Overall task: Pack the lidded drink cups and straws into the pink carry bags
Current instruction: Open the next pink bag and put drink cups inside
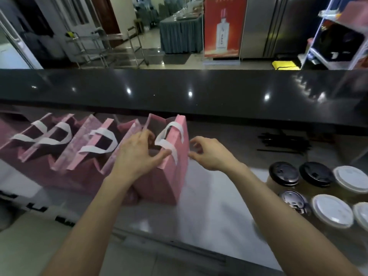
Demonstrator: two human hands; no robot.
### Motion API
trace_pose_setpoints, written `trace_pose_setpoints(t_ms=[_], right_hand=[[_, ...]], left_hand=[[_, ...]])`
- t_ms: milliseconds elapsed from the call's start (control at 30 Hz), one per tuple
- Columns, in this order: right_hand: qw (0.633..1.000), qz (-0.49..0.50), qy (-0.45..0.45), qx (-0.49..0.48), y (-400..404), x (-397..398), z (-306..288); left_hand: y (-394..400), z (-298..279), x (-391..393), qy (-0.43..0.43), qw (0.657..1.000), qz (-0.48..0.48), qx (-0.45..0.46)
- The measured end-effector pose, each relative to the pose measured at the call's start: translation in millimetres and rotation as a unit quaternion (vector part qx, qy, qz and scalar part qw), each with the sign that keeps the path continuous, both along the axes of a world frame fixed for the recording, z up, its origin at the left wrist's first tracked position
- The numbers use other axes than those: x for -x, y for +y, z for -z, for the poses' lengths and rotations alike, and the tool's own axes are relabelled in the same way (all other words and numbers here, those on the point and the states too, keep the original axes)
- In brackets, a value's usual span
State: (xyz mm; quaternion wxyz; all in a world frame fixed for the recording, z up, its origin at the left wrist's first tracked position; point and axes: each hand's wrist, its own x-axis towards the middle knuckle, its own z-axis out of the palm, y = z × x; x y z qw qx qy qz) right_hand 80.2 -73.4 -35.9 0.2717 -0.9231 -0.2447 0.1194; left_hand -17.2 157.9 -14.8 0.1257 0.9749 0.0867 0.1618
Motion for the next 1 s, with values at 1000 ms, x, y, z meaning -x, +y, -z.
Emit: trace_pose_setpoints(t_ms=[1000], right_hand=[[0.996,0.05,-0.031,0.072,0,35,21]], left_hand=[[34,19,-17,0.09,0.9,0.246,0.349]])
